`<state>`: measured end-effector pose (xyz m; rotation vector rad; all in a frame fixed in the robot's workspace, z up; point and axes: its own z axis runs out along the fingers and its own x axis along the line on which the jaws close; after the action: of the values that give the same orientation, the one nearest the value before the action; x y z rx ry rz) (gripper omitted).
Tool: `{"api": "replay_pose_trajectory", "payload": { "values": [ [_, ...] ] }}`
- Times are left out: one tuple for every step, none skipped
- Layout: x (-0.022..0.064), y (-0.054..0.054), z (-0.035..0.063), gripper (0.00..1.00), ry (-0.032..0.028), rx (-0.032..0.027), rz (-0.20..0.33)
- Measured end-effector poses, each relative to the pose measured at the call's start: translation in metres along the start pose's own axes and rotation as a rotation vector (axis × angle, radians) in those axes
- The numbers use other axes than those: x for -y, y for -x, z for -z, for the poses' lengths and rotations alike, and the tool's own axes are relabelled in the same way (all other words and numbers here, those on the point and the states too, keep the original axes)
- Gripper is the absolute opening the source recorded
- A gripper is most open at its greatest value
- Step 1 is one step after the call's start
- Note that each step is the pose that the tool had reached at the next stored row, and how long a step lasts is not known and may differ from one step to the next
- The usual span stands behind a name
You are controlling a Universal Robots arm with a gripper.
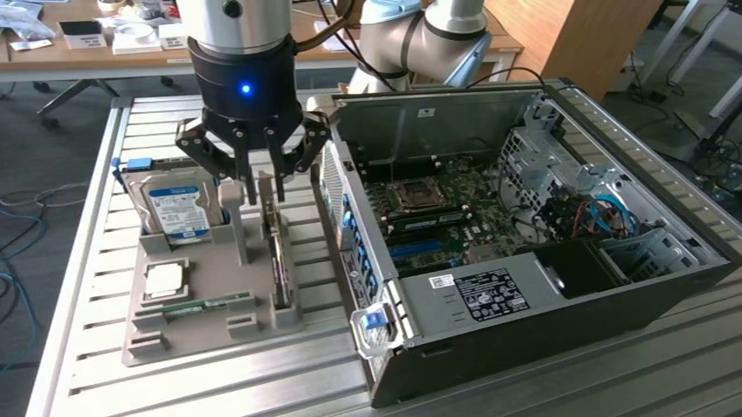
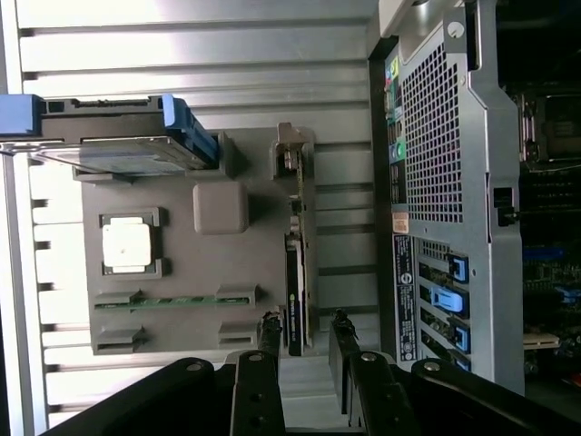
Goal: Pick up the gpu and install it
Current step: 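Pick up the gpu and move the gpu toward the slot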
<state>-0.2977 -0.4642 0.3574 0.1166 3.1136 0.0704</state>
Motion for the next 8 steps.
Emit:
{"api": "replay_pose_trajectory", "payload": {
  "values": [
    [0.0000,0.0000,-0.0007,0.36,-0.0001,-0.0001,0.000],
    [0.0000,0.0000,-0.0012,0.36,0.0000,-0.0001,0.000],
    [0.0000,0.0000,-0.0014,0.36,-0.0002,-0.0002,0.000],
    [0.0001,-0.0001,-0.0015,0.36,-0.0003,-0.0003,0.000],
    [0.0001,-0.0001,-0.0015,0.36,-0.0003,-0.0003,0.000],
    [0.0001,-0.0001,-0.0016,0.36,-0.0002,-0.0002,0.000],
    [0.0001,-0.0001,-0.0017,0.36,-0.0001,-0.0001,0.000],
    [0.0001,-0.0001,-0.0017,0.36,0.0000,-0.0001,0.000]
  ]
}}
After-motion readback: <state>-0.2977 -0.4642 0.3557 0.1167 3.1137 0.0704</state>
